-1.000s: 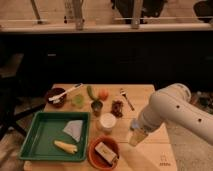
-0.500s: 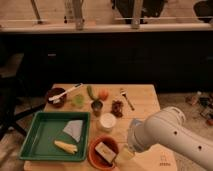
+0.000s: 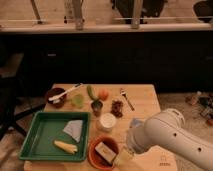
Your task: Place eraser in table surface
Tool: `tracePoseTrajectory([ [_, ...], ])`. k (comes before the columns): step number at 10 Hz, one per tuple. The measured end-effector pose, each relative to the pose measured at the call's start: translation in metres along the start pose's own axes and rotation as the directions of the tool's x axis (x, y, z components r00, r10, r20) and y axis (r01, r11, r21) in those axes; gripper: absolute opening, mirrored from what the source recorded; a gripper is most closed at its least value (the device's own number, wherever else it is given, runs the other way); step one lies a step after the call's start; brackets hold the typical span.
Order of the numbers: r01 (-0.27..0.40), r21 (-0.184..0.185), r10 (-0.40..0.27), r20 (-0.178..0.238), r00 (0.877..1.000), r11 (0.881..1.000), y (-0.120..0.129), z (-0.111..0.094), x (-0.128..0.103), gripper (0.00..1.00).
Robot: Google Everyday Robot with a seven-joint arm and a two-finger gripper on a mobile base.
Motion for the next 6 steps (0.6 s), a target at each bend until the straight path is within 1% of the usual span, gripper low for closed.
tracePoseTrajectory([
  [2, -0.036, 0.01, 0.035, 0.021, 0.999, 0.999, 0.003, 0.007, 0.001, 0.8],
  [4, -0.083, 0.021, 0.082, 0.048, 0.996, 0.996, 0.01, 0.032, 0.003, 0.8],
  [5, -0.106, 0.024, 0.104, 0.063, 0.993, 0.994, 0.017, 0.048, 0.0, 0.8],
  [6, -0.113, 0.027, 0.111, 0.073, 0.991, 0.993, 0.023, 0.058, -0.004, 0.8],
])
